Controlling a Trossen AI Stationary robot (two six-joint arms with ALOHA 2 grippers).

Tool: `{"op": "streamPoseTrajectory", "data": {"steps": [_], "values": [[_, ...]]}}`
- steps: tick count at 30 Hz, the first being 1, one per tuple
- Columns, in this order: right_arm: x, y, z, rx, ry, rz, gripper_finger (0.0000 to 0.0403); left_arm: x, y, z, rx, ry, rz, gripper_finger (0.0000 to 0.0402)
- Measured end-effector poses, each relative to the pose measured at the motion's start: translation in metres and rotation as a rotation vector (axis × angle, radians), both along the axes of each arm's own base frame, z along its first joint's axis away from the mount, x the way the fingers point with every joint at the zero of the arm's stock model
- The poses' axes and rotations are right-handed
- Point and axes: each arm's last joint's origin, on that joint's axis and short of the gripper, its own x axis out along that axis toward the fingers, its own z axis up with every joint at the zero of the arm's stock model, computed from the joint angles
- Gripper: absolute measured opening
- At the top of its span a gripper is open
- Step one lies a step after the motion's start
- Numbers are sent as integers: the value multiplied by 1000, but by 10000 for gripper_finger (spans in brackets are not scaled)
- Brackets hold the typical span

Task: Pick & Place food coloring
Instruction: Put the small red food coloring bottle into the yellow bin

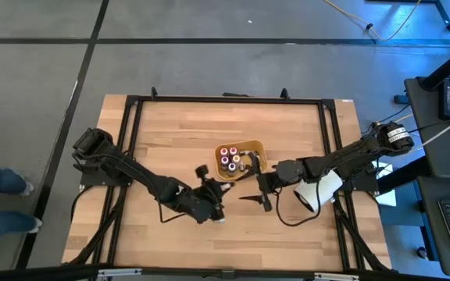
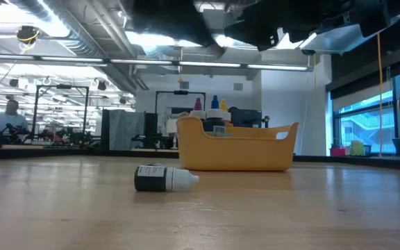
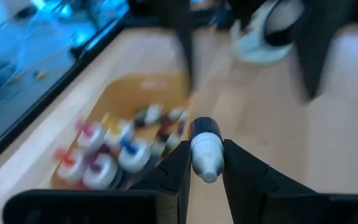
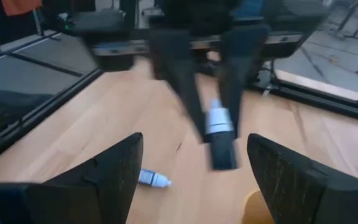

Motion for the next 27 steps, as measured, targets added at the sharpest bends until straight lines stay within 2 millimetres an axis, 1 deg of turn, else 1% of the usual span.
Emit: {"op": "streamPoseTrajectory", "data": {"steps": [4, 7, 11, 15, 24, 27], "values": [[0, -1, 0, 0, -3, -19, 289, 9, 1, 8, 18, -55, -68, 74], [0, -1, 1, 16, -8, -37, 287, 12, 3, 11, 34, -64, -97, 74], [0, -2, 0, 4, 0, -85, 266, 13, 5, 11, 25, -63, -106, 74], [0, -3, 0, -1, -1, -91, 228, 13, 5, 11, 25, -63, -107, 74], [0, -2, -1, -25, 1, -79, 111, 14, 5, 12, 57, -61, -122, 74], [0, -2, -1, -27, 5, -75, 83, 14, 5, 12, 53, -60, -130, 75]]}}
